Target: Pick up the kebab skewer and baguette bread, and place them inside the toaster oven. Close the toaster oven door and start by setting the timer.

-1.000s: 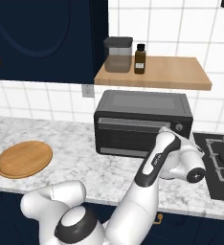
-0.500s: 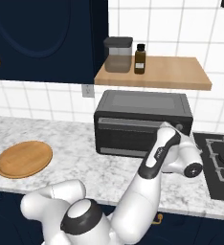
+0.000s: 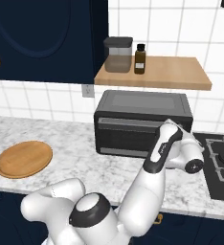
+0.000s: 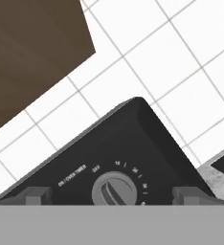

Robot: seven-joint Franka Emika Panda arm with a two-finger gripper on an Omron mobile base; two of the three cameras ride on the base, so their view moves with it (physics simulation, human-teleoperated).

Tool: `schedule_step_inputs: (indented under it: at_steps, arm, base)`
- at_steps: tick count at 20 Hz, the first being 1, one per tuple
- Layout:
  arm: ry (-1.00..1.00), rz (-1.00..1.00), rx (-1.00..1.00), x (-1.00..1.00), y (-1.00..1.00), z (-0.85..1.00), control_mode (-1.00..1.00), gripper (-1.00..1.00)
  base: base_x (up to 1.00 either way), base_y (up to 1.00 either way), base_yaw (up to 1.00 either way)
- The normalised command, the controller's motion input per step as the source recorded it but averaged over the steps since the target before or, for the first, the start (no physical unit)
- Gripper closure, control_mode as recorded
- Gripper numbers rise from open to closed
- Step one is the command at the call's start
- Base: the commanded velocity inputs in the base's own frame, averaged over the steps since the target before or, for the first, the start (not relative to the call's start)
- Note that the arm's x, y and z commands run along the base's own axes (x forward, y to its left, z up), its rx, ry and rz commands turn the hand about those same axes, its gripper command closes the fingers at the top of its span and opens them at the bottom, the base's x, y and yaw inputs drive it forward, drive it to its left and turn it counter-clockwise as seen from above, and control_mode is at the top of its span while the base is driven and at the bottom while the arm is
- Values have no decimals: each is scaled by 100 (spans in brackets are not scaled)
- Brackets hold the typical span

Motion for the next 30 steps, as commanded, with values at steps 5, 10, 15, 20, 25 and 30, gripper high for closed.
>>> schedule_step_inputs:
  at_steps: [5,10,15,20,25,30]
  arm:
    - [1,-3,0,0,0,-2,-100,-100]
    - [0,0,0,2,9,0,-100,-100]
    - [1,0,0,13,10,0,-100,-100]
    - [0,0,0,16,-8,0,-100,-100]
    - [0,0,0,11,-4,0,-100,-100]
    - [0,0,0,0,0,0,-100,100]
  base:
    - [0,0,0]
    - [0,0,0]
    - [0,0,0]
    - [0,0,0]
    - [0,0,0]
    - [0,0,0]
